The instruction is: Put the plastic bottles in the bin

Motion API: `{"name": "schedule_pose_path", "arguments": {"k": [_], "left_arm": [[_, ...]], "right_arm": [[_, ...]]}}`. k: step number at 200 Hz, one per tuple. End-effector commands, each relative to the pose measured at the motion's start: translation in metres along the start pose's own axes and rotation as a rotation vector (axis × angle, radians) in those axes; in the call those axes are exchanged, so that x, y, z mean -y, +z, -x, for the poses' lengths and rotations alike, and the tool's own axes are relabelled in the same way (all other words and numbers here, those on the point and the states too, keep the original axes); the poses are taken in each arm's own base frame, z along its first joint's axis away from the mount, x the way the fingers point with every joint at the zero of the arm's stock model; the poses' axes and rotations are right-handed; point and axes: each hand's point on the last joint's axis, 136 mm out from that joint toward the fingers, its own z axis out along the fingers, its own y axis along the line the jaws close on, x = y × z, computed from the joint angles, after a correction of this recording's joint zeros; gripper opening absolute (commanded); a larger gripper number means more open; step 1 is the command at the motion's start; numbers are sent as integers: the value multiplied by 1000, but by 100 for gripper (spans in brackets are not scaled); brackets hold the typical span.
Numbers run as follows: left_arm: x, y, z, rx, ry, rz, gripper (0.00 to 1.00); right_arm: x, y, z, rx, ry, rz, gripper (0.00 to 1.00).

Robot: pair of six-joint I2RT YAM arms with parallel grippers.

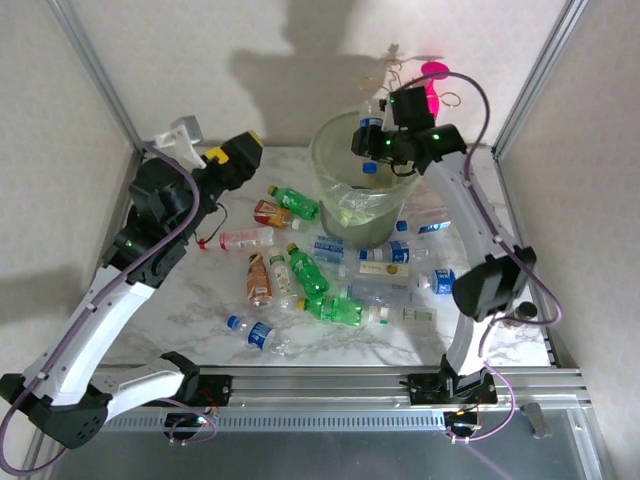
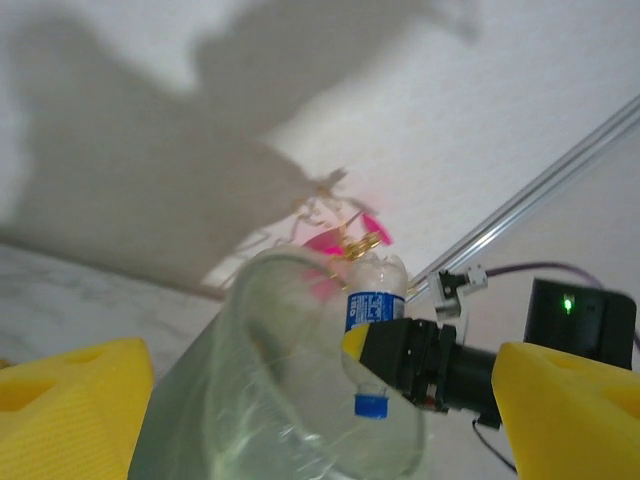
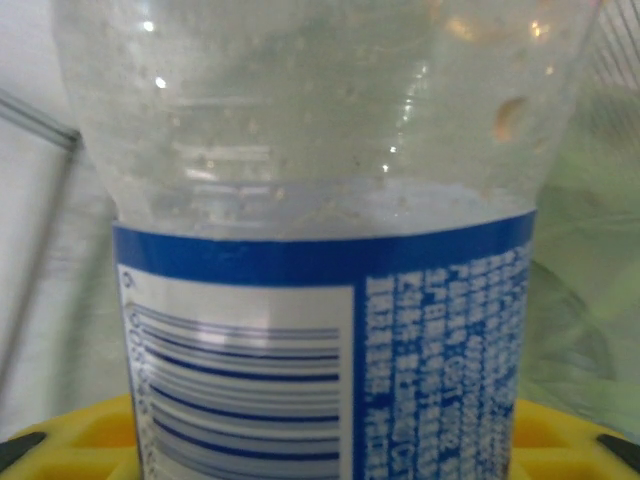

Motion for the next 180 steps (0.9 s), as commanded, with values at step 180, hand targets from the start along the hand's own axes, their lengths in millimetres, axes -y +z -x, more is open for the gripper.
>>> {"name": "schedule_pose_path", "arguments": {"k": [180], "left_arm": [[-62, -20, -19, 8, 96, 219, 89]], "right_arm": [[72, 141, -93, -345, -68, -336, 47]]}}
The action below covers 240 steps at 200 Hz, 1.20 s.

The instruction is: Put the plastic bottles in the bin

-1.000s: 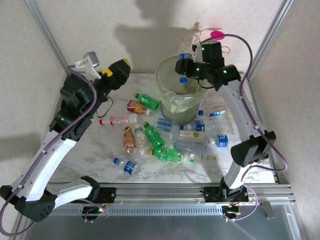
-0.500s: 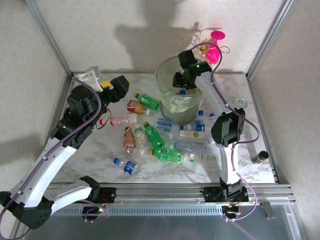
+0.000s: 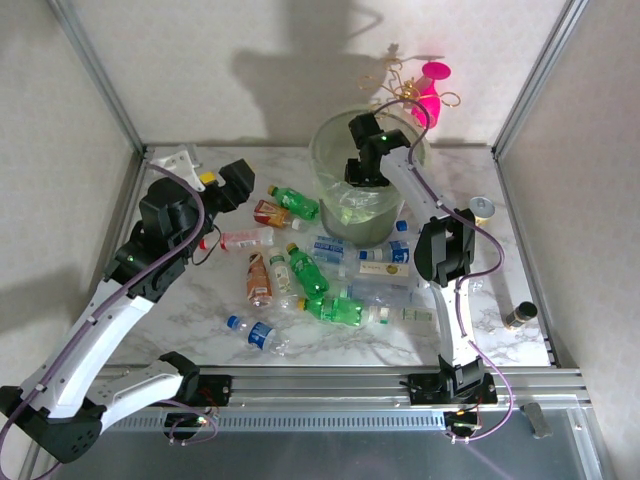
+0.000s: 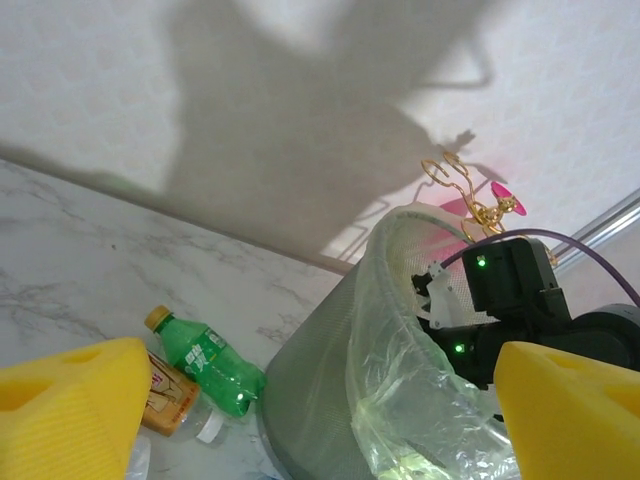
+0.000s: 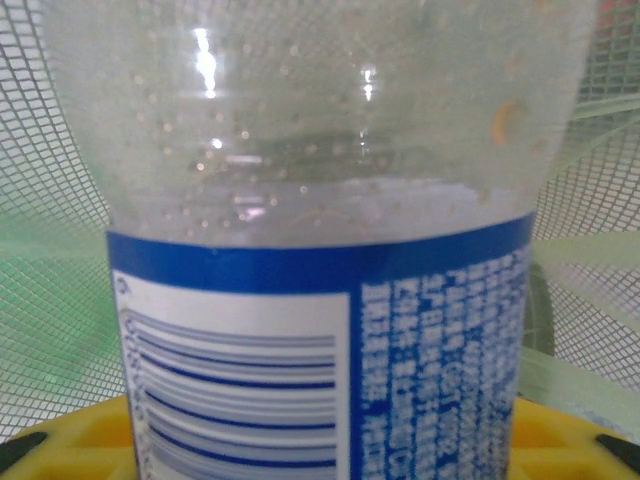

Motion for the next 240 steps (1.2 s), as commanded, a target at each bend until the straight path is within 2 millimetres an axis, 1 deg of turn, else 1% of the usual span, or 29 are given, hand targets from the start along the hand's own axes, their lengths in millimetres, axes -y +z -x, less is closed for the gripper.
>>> {"name": "schedule_pose_path", "arguments": {"k": [1, 27, 41, 53, 71, 90, 126, 139, 161, 168, 176, 195, 206, 214, 216, 219, 232, 239, 240], "left_arm": [[-8, -3, 2, 17, -6, 27, 89], [-8, -4, 5, 19, -5, 29, 89], [-8, -5, 6, 26, -1, 30, 89], [-9, -6, 7, 27, 4, 33, 89], [-9, -7, 10, 33, 7, 31, 89], [-8, -7, 12, 35, 11, 31, 90], [-4, -5, 15, 35, 5, 27, 90], [-4, -5, 17, 37, 2, 27, 90], [-7, -5, 20, 50, -16, 52, 90], [-10, -5, 20, 55, -26, 65, 90], [-12, -6, 21, 60, -35, 74, 87], [-21, -10, 24, 85, -76, 94, 85], [-28, -12, 23, 93, -112, 112, 85], [-33, -12, 20, 87, -132, 118, 85], [-34, -12, 19, 86, -136, 121, 84], [-37, -11, 17, 80, -142, 128, 84], [-44, -8, 7, 42, -157, 155, 84], [-49, -7, 1, 19, -162, 178, 84], [-50, -7, 0, 17, -164, 182, 84]], "right_arm": [[2, 21, -17, -58, -6, -29, 47], [-5, 30, -31, -91, -3, -10, 50], [-8, 31, -33, -91, -9, -17, 56], [-8, 28, -30, -80, -4, -21, 62], [-7, 16, -18, -36, 4, -34, 75], [-5, 1, -5, 14, 11, -41, 82], [-6, -20, 7, 63, 24, -33, 84], [-6, -32, 13, 89, 31, -25, 84], [-6, -63, 26, 158, 43, -15, 83], [-5, -76, 31, 188, 46, -13, 83], [-3, -90, 36, 224, 54, -15, 82], [-1, -131, 45, 312, 63, 10, 80], [-3, -152, 46, 358, 59, 35, 80], [-7, -173, 45, 400, 52, 61, 80], [-7, -174, 44, 403, 48, 64, 80], [-9, -182, 43, 421, 41, 76, 80], [-18, -207, 36, 479, 4, 136, 80], [-23, -223, 28, 512, -17, 174, 80], [-24, -222, 27, 512, -21, 178, 79]]}}
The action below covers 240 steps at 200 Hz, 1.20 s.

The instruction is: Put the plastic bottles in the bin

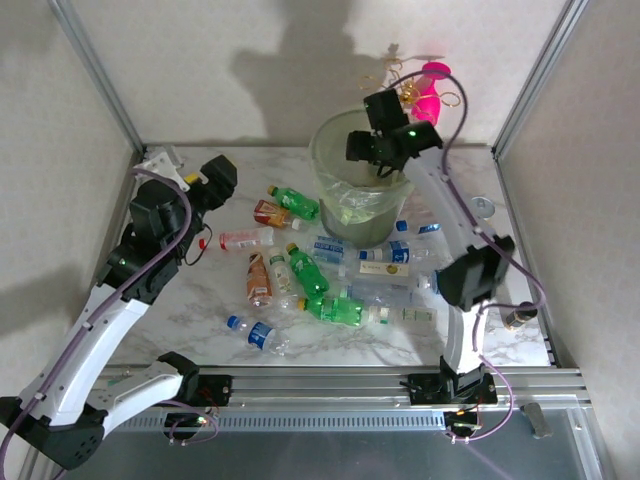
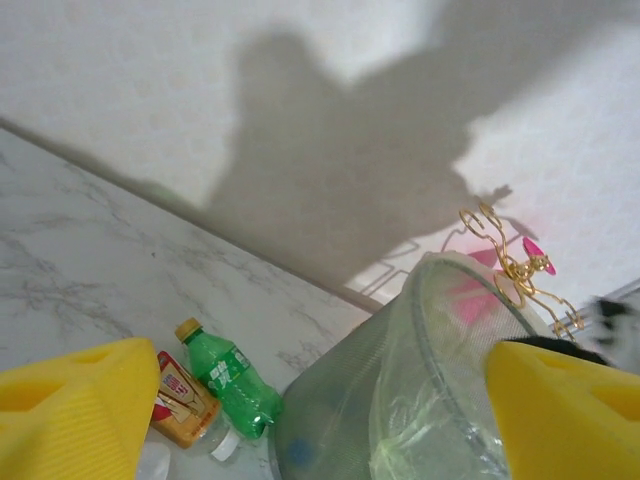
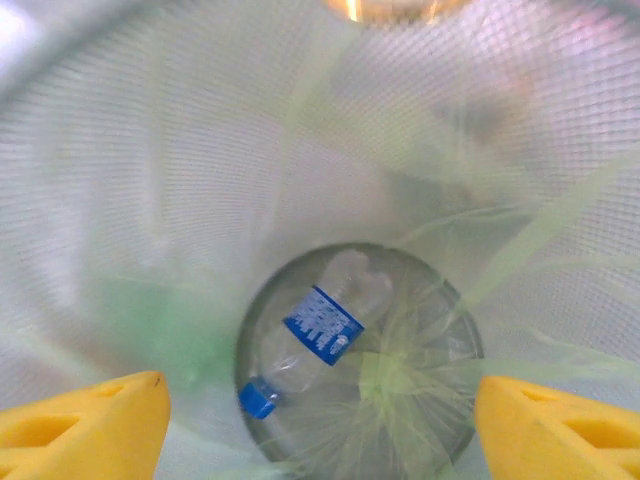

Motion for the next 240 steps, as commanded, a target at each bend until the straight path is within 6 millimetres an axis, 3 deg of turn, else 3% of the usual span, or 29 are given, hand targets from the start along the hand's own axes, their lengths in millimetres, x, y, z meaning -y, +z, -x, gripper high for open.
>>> {"name": "schedule_pose_path", "arguments": {"k": [1, 28, 49, 92, 113, 130, 177, 209, 240], "left_arm": [[-23, 2, -15, -51, -50, 87, 84], [-41, 5, -47, -161, -42, 139, 84], [-64, 6, -73, -253, -14, 221, 82], [-107, 6, -155, -534, -4, 344, 78], [-128, -2, -206, -692, -44, 368, 75], [-145, -8, -232, -758, -50, 393, 74], [-169, -2, -273, -862, 17, 409, 73], [-181, 7, -287, -894, 66, 431, 73], [-179, 17, -296, -909, 58, 406, 73]], "right_arm": [[-23, -56, 11, 140, -48, 123, 79], [-36, -115, -2, 247, -84, 282, 75], [-34, -143, -16, 271, -86, 349, 70], [-13, -158, -57, 169, -92, 323, 68], [-3, -170, -64, 175, -76, 316, 71], [-1, -178, -68, 183, -75, 331, 71], [9, -187, -73, 214, -72, 312, 72], [10, -186, -75, 221, -60, 317, 72], [10, -183, -75, 223, -53, 316, 72]]}}
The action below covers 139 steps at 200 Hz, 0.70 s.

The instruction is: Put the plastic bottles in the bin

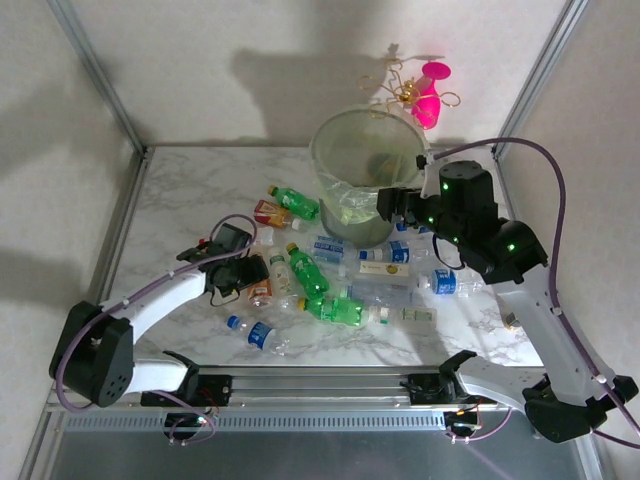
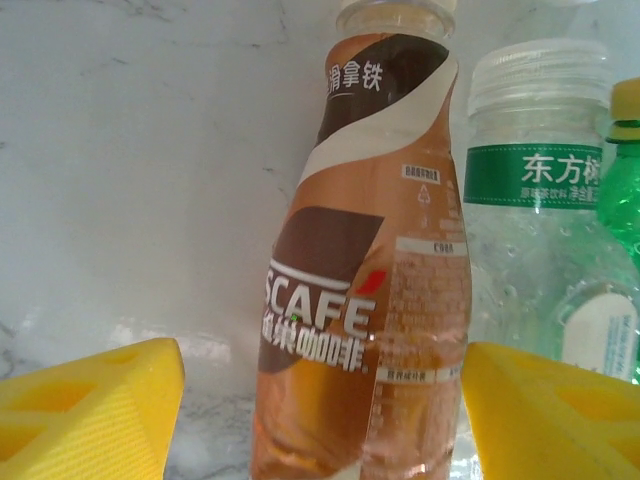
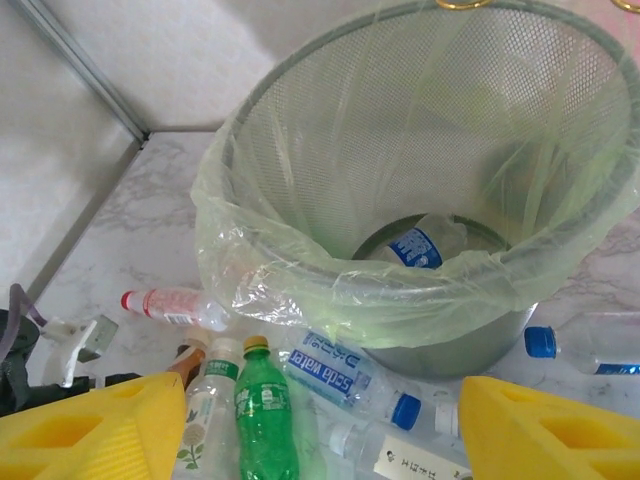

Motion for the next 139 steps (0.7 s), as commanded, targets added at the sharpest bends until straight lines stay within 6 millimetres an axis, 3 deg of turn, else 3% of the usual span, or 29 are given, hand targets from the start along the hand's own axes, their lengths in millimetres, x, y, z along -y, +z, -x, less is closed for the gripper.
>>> {"name": "schedule_pose_path", "arguments": {"k": [1, 30, 71, 108, 139], "left_arm": [[11, 7, 3, -2, 30, -49, 73], [9, 22, -4, -42, 52, -28, 72], [2, 25, -2, -27, 67, 12, 64], [5, 16, 4, -4, 78, 8, 54], [6, 4, 9, 16, 96, 16, 53]], "right_arm": [[-1, -1, 5, 31, 14, 4, 72], [0, 3, -1, 24, 20, 1, 72], [1, 3, 0, 25, 21, -1, 72], [1, 0, 6, 40, 13, -6, 72], [0, -5, 17, 73, 14, -13, 72]]}}
